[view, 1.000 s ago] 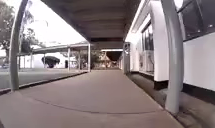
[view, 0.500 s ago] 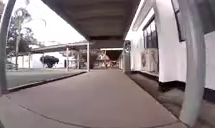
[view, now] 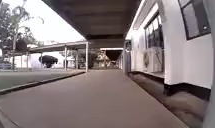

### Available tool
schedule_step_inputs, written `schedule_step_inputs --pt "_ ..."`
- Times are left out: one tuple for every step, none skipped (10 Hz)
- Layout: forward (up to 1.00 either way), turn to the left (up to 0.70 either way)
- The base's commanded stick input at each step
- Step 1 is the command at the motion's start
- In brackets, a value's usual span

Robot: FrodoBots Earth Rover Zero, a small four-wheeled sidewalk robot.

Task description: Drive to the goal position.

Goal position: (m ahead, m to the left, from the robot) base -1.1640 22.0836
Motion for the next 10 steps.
schedule_step_inputs --pt "0.7 0.0" --pt "0.7 0.0" --pt "0.7 0.0" --pt "0.7 0.0" --pt "0.7 0.0" --pt "0.7 0.0" --pt "0.7 0.0" --pt "0.7 0.0" --pt "0.7 0.0" --pt "0.7 0.0"
